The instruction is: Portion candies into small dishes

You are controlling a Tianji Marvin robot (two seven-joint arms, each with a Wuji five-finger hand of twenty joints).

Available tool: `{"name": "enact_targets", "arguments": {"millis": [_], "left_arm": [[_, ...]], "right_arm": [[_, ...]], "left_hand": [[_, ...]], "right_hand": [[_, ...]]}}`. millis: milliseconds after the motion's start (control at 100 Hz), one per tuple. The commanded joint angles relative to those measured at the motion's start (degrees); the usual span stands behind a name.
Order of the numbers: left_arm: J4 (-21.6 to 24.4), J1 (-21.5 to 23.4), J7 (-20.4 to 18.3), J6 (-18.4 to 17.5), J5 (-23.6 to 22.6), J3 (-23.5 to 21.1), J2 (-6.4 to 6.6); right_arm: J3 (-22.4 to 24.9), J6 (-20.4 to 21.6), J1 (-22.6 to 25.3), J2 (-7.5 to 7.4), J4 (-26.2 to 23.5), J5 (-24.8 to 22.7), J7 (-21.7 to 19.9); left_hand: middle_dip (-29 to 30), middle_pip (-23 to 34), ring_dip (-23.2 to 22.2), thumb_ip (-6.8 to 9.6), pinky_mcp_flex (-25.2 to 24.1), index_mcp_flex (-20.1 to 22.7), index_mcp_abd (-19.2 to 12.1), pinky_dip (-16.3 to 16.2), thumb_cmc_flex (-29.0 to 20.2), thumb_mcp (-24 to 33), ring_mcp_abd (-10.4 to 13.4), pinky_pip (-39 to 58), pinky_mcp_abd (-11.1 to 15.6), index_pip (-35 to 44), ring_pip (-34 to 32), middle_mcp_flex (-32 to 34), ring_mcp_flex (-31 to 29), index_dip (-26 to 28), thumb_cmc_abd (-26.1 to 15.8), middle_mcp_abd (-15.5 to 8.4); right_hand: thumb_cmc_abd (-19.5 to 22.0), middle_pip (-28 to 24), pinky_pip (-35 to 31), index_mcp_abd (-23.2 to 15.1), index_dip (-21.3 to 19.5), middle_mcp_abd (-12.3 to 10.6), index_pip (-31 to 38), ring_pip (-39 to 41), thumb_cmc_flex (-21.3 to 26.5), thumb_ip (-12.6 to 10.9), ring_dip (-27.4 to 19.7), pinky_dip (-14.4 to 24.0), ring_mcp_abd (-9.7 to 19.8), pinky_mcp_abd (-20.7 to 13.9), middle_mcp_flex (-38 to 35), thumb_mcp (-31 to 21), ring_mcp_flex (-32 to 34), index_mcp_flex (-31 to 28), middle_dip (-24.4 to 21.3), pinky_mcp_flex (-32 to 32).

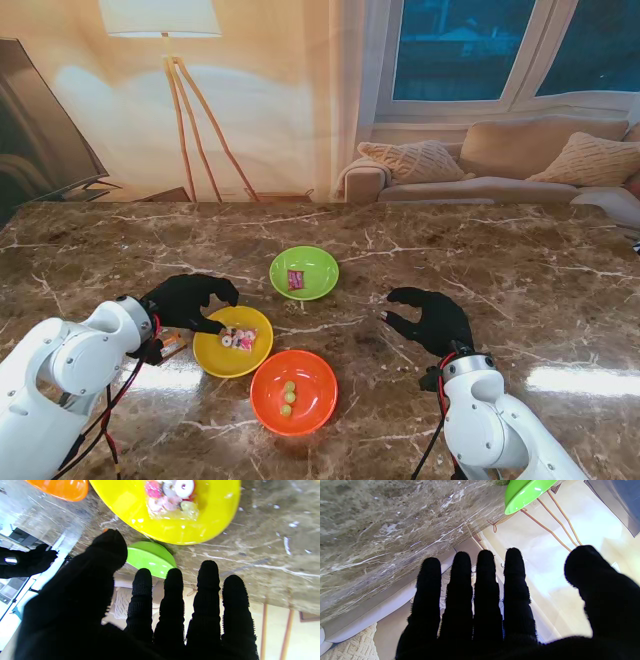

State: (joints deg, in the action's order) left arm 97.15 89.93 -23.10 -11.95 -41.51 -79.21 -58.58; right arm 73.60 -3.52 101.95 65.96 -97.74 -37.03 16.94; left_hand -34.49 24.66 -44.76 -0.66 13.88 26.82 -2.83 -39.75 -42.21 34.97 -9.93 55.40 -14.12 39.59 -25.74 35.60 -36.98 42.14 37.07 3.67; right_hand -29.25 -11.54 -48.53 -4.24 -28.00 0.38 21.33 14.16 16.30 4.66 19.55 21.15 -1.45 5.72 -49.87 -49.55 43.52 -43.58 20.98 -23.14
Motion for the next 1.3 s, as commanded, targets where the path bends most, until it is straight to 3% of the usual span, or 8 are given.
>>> {"name": "enact_targets", "arguments": {"millis": [0, 200, 350, 540, 720, 920, 1290], "left_arm": [[1.18, 1.24, 0.04, 1.04, -0.62, -1.29, 0.33], [4.85, 5.69, -1.66, 3.44, -4.40, -7.20, 0.45], [7.30, 8.93, -2.67, 6.44, -7.98, -10.54, 0.37], [6.80, 10.81, -1.53, 10.51, -13.33, -11.21, 0.07], [4.72, 10.67, -1.64, 14.71, -17.15, -8.82, 0.08], [2.57, 10.07, 0.10, 17.43, -20.57, -5.87, -0.04], [-1.18, 9.15, 2.28, 19.61, -22.98, -2.33, 0.00]], "right_arm": [[-0.01, -0.24, 0.48, 0.13, 0.06, 0.13, -0.59], [0.04, -0.25, 0.45, 0.13, 0.14, 0.12, -0.61], [0.09, -0.18, 0.50, 0.13, 0.14, 0.09, -0.56], [0.10, 0.03, 0.56, 0.10, 0.08, 0.02, -0.58], [0.12, 0.10, 0.61, 0.08, -0.01, 0.00, -0.66], [0.17, 0.15, 0.68, 0.04, -0.12, 0.05, -0.93], [0.19, 0.23, 0.75, 0.03, -0.09, 0.22, -1.05]], "left_hand": [[0.59, -0.18, 1.05, -0.81, -0.76, -0.32, 1.13, -1.75, 0.81, -1.16, -0.66, -0.98, 0.47, -2.15, 1.18, -1.95, 0.83, -2.70, -1.31, 1.00], [2.14, -2.66, 2.60, -0.02, -1.54, 5.91, 7.76, -2.14, 0.71, -2.38, -1.42, -2.50, -0.40, -21.82, 2.54, -2.57, 1.39, -21.97, -3.49, 3.36], [1.23, -2.70, 2.60, 0.07, -2.71, 7.18, 10.48, -1.97, 0.80, -3.29, -1.99, -3.84, -0.71, -27.07, 2.96, -2.99, 2.20, -26.75, -4.54, 4.67], [-3.99, 0.10, 1.27, 0.20, -4.69, 7.98, 9.63, -3.34, 1.73, -5.88, -2.38, -3.82, -3.91, -26.89, 2.10, -2.23, 3.05, -26.12, -5.81, 3.69], [-7.29, -0.20, 1.38, 0.50, -7.59, 7.99, 8.71, -3.97, 1.95, -10.53, -2.76, -6.25, -4.31, -25.80, 3.99, -4.71, 6.97, -24.28, -7.09, 2.80], [0.28, -8.13, 7.06, 0.45, -12.20, 9.84, 8.44, -2.85, 1.61, -11.85, -3.19, -12.51, -3.20, -22.11, 10.86, -11.11, 15.03, -20.09, -6.52, 3.83], [2.91, -8.14, 8.14, -0.14, -11.56, 8.18, 8.89, -3.23, 1.46, -10.16, -2.85, -12.80, -3.54, -19.47, 10.77, -10.92, 13.52, -16.83, -5.58, 4.02]], "right_hand": [[0.81, -0.32, -1.58, -1.65, -0.64, 0.31, 0.21, 0.39, -2.25, -0.61, 1.03, 0.66, -0.68, -0.76, -0.29, -1.00, 1.12, -0.15, 0.69, -0.04], [0.80, -0.30, -1.58, -1.59, -0.65, 0.35, 0.24, 0.39, -2.24, -0.60, 1.02, 0.66, -0.63, -0.77, -0.26, -0.97, 1.12, -0.20, 0.68, 0.00], [0.78, -0.29, -1.60, -1.57, -0.66, 0.24, 0.24, 0.39, -2.21, -0.60, 1.02, 0.67, -0.70, -0.83, -0.22, -0.98, 1.13, -0.20, 0.68, -0.03], [0.82, -0.29, -1.58, -1.64, -0.69, 0.23, 0.33, 0.35, -2.24, -0.60, 1.01, 0.67, -0.68, -0.77, -0.23, -0.96, 1.05, -0.39, 0.69, -0.03], [0.83, -0.25, -1.53, -1.62, -0.78, 0.29, 0.57, 0.33, -2.20, -0.62, 1.00, 0.66, -0.61, -0.83, -0.14, -0.98, 1.01, -0.81, 0.67, 0.02], [0.84, -0.31, -1.50, -1.76, -0.88, 0.23, 0.82, 0.32, -2.26, -0.62, 0.99, 0.67, -0.68, -0.79, -0.28, -0.94, 1.00, -1.25, 0.70, 0.03], [0.87, -0.36, -1.45, -1.76, -0.91, 0.17, 0.94, 0.33, -2.26, -0.63, 0.99, 0.68, -0.60, -0.78, -0.44, -0.95, 1.02, -1.42, 0.72, 0.06]]}}
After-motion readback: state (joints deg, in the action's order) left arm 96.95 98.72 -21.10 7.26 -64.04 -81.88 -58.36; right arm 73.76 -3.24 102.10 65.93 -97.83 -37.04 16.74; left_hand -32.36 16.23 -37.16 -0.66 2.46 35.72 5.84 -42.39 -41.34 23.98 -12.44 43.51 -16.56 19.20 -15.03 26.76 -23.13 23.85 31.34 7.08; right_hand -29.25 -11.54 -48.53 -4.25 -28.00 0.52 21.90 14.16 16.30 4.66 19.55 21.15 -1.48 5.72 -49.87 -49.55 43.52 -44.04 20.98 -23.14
